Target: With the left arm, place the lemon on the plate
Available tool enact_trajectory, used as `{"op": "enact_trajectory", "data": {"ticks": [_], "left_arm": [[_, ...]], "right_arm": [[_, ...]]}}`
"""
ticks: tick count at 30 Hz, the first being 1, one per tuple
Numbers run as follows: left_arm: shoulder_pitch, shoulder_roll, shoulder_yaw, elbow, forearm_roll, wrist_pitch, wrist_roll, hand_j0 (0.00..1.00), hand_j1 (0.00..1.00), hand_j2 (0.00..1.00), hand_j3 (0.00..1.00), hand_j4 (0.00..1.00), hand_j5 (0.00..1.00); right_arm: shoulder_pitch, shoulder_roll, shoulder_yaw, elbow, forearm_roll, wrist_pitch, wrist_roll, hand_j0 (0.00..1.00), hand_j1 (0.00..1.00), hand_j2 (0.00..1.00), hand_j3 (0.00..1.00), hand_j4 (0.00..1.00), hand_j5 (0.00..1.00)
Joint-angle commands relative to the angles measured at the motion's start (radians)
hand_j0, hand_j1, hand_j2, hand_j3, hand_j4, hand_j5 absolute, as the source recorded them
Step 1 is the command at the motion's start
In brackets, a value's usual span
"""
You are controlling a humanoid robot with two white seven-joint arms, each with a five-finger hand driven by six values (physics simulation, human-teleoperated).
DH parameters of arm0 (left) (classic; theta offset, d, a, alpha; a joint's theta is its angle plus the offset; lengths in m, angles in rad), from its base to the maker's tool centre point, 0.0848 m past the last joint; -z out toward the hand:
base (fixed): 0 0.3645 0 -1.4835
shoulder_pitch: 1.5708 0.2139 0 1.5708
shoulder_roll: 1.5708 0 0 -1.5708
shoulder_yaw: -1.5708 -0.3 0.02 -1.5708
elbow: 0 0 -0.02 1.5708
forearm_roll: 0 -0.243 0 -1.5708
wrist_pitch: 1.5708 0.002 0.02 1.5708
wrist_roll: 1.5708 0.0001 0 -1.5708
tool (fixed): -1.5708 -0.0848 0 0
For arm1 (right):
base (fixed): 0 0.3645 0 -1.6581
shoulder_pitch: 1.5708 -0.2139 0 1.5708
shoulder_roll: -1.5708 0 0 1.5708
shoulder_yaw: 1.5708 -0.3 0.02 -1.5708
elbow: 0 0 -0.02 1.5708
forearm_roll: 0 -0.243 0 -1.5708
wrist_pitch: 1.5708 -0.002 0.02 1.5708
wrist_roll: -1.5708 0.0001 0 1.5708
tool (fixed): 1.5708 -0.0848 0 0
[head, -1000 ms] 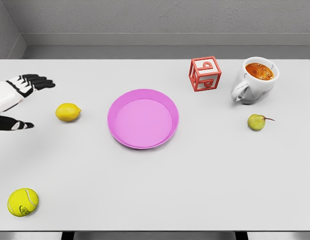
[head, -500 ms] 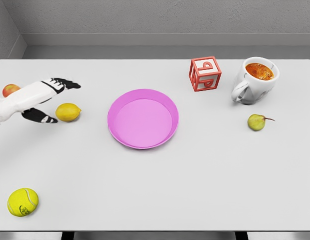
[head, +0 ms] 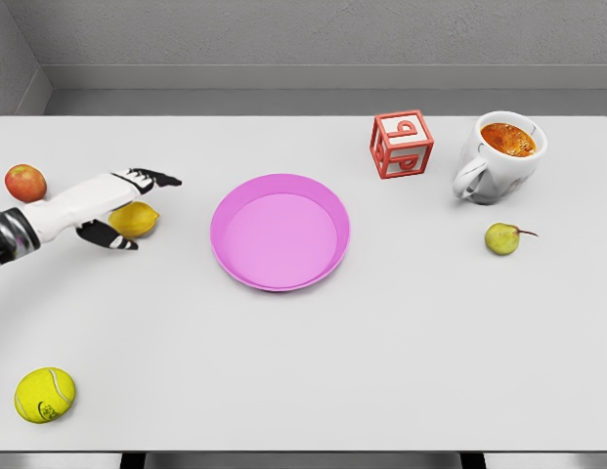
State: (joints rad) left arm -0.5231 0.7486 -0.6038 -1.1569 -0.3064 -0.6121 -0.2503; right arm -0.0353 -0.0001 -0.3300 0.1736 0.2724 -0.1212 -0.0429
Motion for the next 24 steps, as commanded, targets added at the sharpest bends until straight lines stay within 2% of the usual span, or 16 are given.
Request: {"op": "enact_trajectory", "data": {"ticks": [1, 3, 7, 10, 15, 19, 22, 24], "left_arm": [[0.000, -0.014, -0.004, 0.025, 0.006, 0.001, 0.000, 1.00, 1.00, 1.00, 1.00, 1.00, 1.00], [0.000, -0.014, -0.001, 0.055, 0.007, 0.001, 0.000, 1.00, 1.00, 1.00, 1.00, 1.00, 1.00], [0.000, -0.012, -0.001, 0.059, 0.004, 0.001, 0.000, 1.00, 1.00, 1.00, 1.00, 1.00, 1.00], [-0.002, -0.003, -0.001, 0.059, 0.004, 0.001, -0.030, 0.86, 0.86, 0.86, 0.86, 0.86, 0.86], [-0.002, -0.003, 0.001, 0.092, 0.007, 0.001, -0.030, 0.81, 0.81, 0.81, 0.81, 0.81, 0.81], [-0.002, -0.002, 0.002, 0.095, 0.006, 0.001, -0.033, 0.73, 0.73, 0.73, 0.73, 0.73, 0.73], [-0.006, 0.000, 0.007, 0.095, 0.004, 0.001, -0.035, 0.64, 0.64, 0.64, 0.64, 0.64, 0.64], [-0.006, -0.005, 0.006, 0.094, 0.001, 0.001, -0.070, 0.56, 0.56, 0.56, 0.56, 0.56, 0.56]], "right_arm": [[0.000, 0.000, 0.000, 0.000, -0.001, 0.000, 0.000, 1.00, 1.00, 1.00, 1.00, 1.00, 1.00], [0.000, 0.000, 0.000, 0.001, -0.001, 0.000, 0.000, 1.00, 1.00, 1.00, 1.00, 1.00, 1.00], [0.000, 0.000, 0.000, 0.000, -0.001, 0.000, 0.000, 1.00, 1.00, 1.00, 1.00, 1.00, 1.00], [0.000, 0.000, 0.000, 0.001, -0.001, 0.000, 0.000, 1.00, 1.00, 1.00, 1.00, 1.00, 1.00], [0.000, 0.000, 0.000, 0.000, -0.001, 0.000, 0.000, 1.00, 1.00, 1.00, 1.00, 1.00, 1.00], [0.000, 0.000, 0.000, 0.001, -0.001, 0.000, 0.000, 1.00, 1.00, 1.00, 1.00, 1.00, 1.00], [0.000, 0.000, 0.000, 0.001, 0.001, 0.000, 0.000, 1.00, 1.00, 1.00, 1.00, 1.00, 1.00], [0.000, 0.000, 0.000, 0.000, -0.001, 0.000, 0.000, 1.00, 1.00, 1.00, 1.00, 1.00, 1.00]]}}
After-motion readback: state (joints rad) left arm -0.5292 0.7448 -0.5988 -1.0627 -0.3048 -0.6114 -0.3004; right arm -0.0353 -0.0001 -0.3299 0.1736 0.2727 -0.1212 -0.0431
